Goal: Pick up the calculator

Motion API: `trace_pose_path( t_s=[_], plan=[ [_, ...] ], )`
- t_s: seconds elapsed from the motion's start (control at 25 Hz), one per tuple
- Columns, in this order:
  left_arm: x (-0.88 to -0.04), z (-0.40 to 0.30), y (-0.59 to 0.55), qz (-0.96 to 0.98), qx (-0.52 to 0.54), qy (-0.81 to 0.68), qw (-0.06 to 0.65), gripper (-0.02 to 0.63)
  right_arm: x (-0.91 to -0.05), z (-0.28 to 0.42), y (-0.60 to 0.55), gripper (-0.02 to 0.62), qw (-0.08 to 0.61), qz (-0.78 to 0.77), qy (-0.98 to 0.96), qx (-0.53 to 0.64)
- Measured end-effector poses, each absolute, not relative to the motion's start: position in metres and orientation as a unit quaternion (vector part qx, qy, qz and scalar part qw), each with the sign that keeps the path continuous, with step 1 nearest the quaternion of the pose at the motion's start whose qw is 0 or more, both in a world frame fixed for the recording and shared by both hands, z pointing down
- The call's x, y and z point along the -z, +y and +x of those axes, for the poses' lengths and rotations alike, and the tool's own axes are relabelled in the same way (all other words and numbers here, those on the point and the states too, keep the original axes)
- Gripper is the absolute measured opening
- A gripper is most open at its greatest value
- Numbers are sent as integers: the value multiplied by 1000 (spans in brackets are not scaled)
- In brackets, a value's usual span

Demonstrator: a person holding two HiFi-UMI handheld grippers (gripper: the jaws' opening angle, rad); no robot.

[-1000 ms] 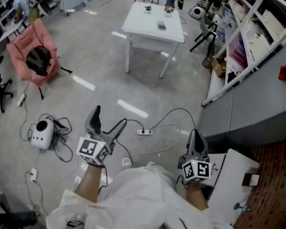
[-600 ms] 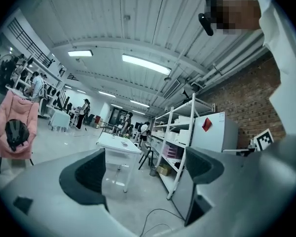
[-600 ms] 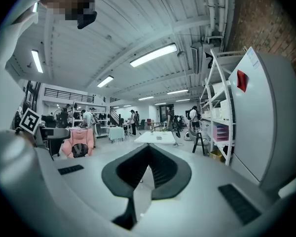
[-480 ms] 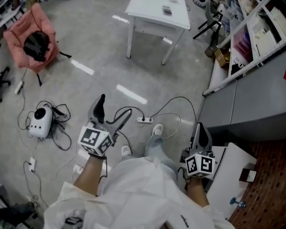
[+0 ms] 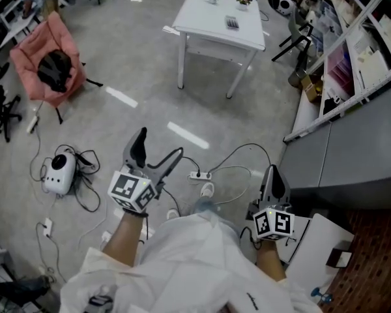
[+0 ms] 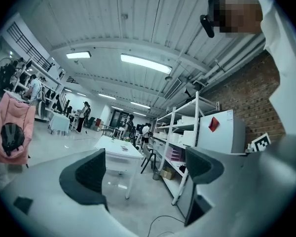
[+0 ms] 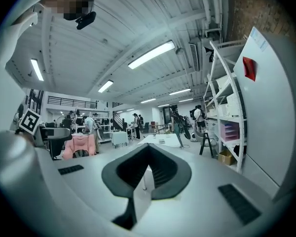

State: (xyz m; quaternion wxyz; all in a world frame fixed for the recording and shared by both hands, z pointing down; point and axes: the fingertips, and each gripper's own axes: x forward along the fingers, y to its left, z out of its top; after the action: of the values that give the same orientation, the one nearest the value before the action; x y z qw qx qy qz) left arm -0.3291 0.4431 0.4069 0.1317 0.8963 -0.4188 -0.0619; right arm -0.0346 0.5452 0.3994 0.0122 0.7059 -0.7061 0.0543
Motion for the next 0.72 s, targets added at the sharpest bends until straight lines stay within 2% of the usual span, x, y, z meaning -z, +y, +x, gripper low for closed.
trace_pose_path(
  t_s=[0.48,0.72],
  plan=[
    [-398,-207,334,894,30,-430,124,483,-407,80,430,17,-11,688,-722,-72],
    [-391,-172,311,884,25,-454,110,483,-409,130,395,17,-13,676,-733,-70]
  ],
)
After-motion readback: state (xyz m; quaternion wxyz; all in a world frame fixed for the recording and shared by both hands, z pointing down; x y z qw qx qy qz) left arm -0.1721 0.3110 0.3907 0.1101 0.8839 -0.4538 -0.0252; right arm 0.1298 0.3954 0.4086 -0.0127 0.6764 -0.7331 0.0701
